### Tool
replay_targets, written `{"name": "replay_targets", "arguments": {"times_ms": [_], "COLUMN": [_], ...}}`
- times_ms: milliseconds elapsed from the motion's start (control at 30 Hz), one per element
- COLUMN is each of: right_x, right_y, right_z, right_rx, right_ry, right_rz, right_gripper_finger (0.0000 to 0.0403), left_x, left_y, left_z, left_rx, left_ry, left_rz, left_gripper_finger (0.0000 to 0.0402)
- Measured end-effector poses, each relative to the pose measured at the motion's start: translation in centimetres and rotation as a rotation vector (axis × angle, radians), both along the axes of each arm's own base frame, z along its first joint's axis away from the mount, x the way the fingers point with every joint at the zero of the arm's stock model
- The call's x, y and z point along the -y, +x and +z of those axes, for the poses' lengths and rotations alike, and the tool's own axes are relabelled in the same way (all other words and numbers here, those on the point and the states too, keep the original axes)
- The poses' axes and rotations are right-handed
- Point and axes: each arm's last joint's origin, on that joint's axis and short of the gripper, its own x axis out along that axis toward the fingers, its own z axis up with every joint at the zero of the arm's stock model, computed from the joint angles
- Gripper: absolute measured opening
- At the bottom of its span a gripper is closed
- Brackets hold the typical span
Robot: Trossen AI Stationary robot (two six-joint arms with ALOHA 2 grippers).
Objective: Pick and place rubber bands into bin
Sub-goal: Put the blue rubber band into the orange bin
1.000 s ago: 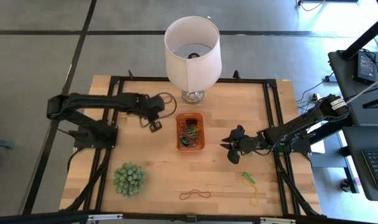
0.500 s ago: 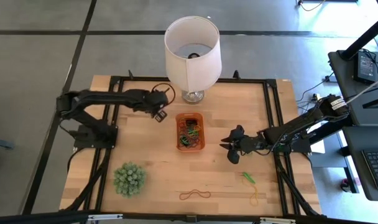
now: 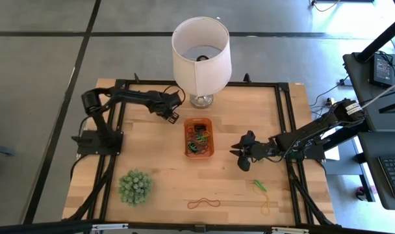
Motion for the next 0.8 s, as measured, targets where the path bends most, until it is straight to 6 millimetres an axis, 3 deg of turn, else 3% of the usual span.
{"name": "replay_targets", "arguments": {"times_ms": [133, 300, 467, 633, 800], "right_x": [0.0, 0.0, 0.0, 0.0, 0.0], "right_y": [0.0, 0.0, 0.0, 0.0, 0.0], "right_z": [0.0, 0.0, 0.0, 0.0, 0.0], "right_rx": [0.000, 0.000, 0.000, 0.002, -0.004], "right_ry": [0.000, 0.000, 0.000, 0.001, -0.002], "right_rz": [0.000, 0.000, 0.000, 0.000, 0.000], "right_gripper_finger": [0.0122, 0.0122, 0.0122, 0.0122, 0.0122], "left_x": [-0.3, 0.2, 1.1, 3.6, 6.1], "left_y": [0.0, 0.1, 0.3, -0.3, -0.2], "left_z": [-0.7, -0.9, -0.7, 1.2, 5.2], "left_rx": [0.002, -0.012, -0.063, -0.115, -0.025], "left_ry": [-0.056, -0.064, -0.031, -0.005, 0.061], "left_rz": [0.003, -0.035, -0.123, -0.149, -0.209], "left_gripper_finger": [0.0082, 0.0011, 0.0002, 0.0001, 0.0002]}}
